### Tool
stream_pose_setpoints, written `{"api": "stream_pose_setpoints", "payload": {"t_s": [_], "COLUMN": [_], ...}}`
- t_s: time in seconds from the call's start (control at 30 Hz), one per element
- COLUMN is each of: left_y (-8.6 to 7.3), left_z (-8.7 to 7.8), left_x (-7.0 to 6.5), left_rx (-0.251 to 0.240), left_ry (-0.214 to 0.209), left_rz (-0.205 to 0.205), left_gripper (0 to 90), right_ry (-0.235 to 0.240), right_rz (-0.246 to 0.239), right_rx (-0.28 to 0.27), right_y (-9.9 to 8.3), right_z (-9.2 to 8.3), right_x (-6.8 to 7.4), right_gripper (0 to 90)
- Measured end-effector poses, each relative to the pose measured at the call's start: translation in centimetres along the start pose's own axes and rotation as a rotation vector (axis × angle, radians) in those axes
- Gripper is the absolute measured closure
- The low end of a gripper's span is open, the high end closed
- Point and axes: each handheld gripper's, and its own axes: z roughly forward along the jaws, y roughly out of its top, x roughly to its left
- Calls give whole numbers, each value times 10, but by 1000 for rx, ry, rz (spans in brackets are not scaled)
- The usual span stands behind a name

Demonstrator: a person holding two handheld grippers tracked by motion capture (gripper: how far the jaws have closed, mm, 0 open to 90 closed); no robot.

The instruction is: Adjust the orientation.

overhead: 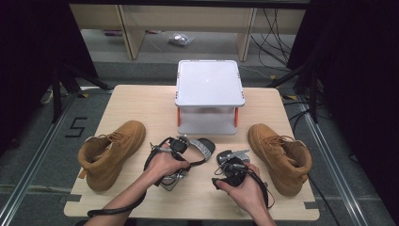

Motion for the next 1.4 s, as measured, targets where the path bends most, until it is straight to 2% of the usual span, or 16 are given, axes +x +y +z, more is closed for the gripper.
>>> {"api": "stream_pose_setpoints", "payload": {"t_s": [0.17, 0.23, 0.37, 0.4, 0.47, 0.53, 0.6, 0.63, 0.73, 0.83, 0.9, 1.1, 1.13, 1.17, 1.23, 1.4], "left_y": [-1, -2, 1, 1, 3, 7, 12, 18, 27, 41, 50, 59, 60, 60, 60, 62], "left_z": [-3, -4, -9, -10, -13, -17, -20, -21, -23, -21, -15, -3, 0, 2, 8, 18], "left_x": [2, 2, 8, 6, 9, 10, 13, 14, 18, 23, 25, 30, 29, 30, 29, 31], "left_rx": [-16, -23, -54, -67, -94, -129, -165, -215, -247, -286, -294, -283, -282, -277, -267, -227], "left_ry": [11, 3, 6, -3, -4, -3, -9, -14, -11, 6, 10, 24, 19, 24, 24, 34], "left_rz": [9, -17, 16, -24, -22, -38, -60, -103, -117, -186, -245, -275, -301, -282, -308, -311], "left_gripper": [428, 428, 429, 429, 429, 429, 429, 429, 429, 428, 428, 428, 428, 428, 427, 427], "right_ry": [-1, 11, 11, 16, 17, -31, -10, 11, 10, 13, 18, 1, 1, 19, 5, 21], "right_rz": [9, 13, 17, 19, 11, -3, 1, 16, 9, 9, 6, 2, -3, 9, 0, -7], "right_rx": [0, -8, -10, -7, -17, -12, -16, -23, -28, -27, -26, -25, -25, -27, -30, -33], "right_y": [-2, -3, -4, -4, -3, -3, -3, -2, -2, -2, -2, 0, 0, 0, 1, 1], "right_z": [1, 1, 1, 1, -1, -1, -1, -3, -3, -4, -4, -3, -3, -4, -4, -5], "right_x": [-1, -2, -3, -2, -2, -4, -3, -1, -2, -2, -2, -4, -5, -3, -4, -4], "right_gripper": [424, 425, 426, 426, 426, 427, 427, 427, 427, 428, 428, 428, 428, 428, 427, 427]}}
